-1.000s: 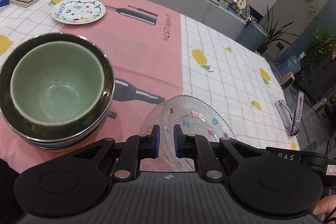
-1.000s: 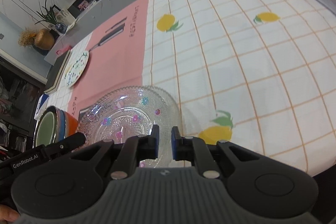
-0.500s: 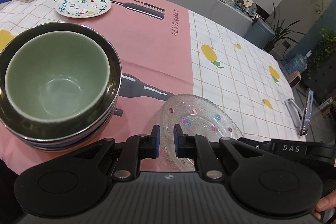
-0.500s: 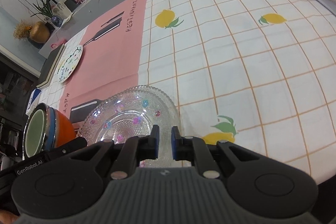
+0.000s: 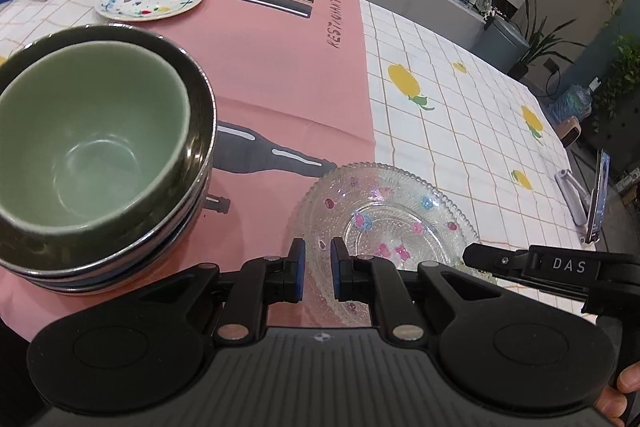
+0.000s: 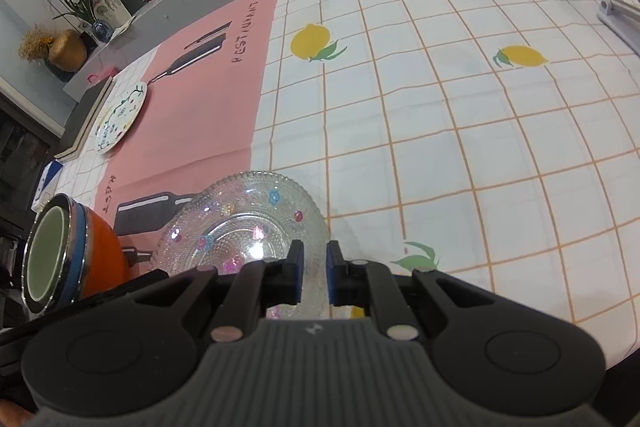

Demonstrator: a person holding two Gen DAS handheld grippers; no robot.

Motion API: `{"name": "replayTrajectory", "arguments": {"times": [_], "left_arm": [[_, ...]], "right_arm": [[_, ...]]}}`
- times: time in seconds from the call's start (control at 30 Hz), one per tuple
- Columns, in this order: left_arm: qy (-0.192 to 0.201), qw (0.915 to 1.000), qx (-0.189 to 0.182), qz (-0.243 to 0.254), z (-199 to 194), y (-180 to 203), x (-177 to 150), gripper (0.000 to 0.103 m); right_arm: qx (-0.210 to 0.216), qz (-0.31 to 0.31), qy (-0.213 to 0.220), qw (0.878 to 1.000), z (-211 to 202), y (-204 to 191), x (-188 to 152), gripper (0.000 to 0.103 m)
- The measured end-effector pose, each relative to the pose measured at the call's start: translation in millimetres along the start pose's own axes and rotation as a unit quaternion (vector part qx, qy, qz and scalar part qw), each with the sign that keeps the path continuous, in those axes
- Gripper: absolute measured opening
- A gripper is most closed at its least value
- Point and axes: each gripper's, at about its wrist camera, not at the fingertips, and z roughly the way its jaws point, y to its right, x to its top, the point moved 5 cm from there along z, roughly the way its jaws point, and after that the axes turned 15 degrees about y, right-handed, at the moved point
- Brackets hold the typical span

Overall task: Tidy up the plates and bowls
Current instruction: 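Lift the second glass plate and carry it beside the bowl stack, then lower the second glass plate and open both grippers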

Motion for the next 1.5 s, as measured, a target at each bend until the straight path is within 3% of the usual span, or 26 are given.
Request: {"name": "replayTrajectory", "arguments": {"times": [0.53, 0.7, 0.83, 0.87, 0.9, 0.97, 1.07, 1.17, 1.27, 1.37, 1.5], "left_arm": [[0.005, 0.9993, 0.017, 0.032, 0.3, 1.8, -1.7, 0.012], [0.001, 0.9996, 0.016, 0.025, 1.1, 0.4, -1.1, 0.012], [0.005, 0.9994, 0.019, 0.030, -0.9, 2.5, -1.2, 0.013], [0.006, 0.9992, 0.020, 0.034, -1.6, 3.6, -1.2, 0.017], [0.005, 0.9990, 0.023, 0.039, -2.0, 4.7, -1.4, 0.025], [-0.001, 0.9987, 0.025, 0.045, -1.8, 6.4, -2.3, 0.035], [-0.010, 0.9990, 0.020, 0.038, -0.7, 7.1, -4.9, 0.040], [-0.023, 0.9986, 0.023, 0.042, 1.2, 7.8, -9.5, 0.040], [-0.038, 0.9989, 0.013, 0.022, 3.7, 4.7, -13.8, 0.028], [-0.037, 0.9991, 0.014, 0.015, 3.4, 3.7, -13.4, 0.026], [-0.039, 0.9992, 0.009, 0.005, 6.0, 4.2, -11.8, 0.025]], "right_arm": [[-0.041, -0.091, 0.007, 0.995, 1.8, -19.8, -7.2, 0.010], [-0.037, -0.085, 0.011, 0.996, 1.4, -17.6, -7.7, 0.011], [-0.030, -0.062, 0.011, 0.998, -0.8, -14.7, -7.4, 0.020], [-0.030, -0.060, 0.012, 0.998, -2.1, -13.7, -7.2, 0.029], [-0.032, -0.059, 0.013, 0.998, -3.7, -12.9, -7.4, 0.032], [-0.034, -0.057, 0.009, 0.998, -6.4, -11.2, -9.0, 0.034], [-0.026, -0.034, -0.007, 0.999, -8.5, -6.6, -15.3, 0.036], [-0.018, -0.015, -0.023, 0.999, -8.4, -3.9, -25.1, 0.036], [-0.004, -0.001, -0.029, 1.000, -7.9, -4.1, -32.3, 0.030], [0.009, 0.019, -0.032, 0.999, -7.4, -4.3, -32.6, 0.019], [0.000, 0.015, -0.029, 0.999, -5.9, -3.4, -28.3, 0.019]]}}
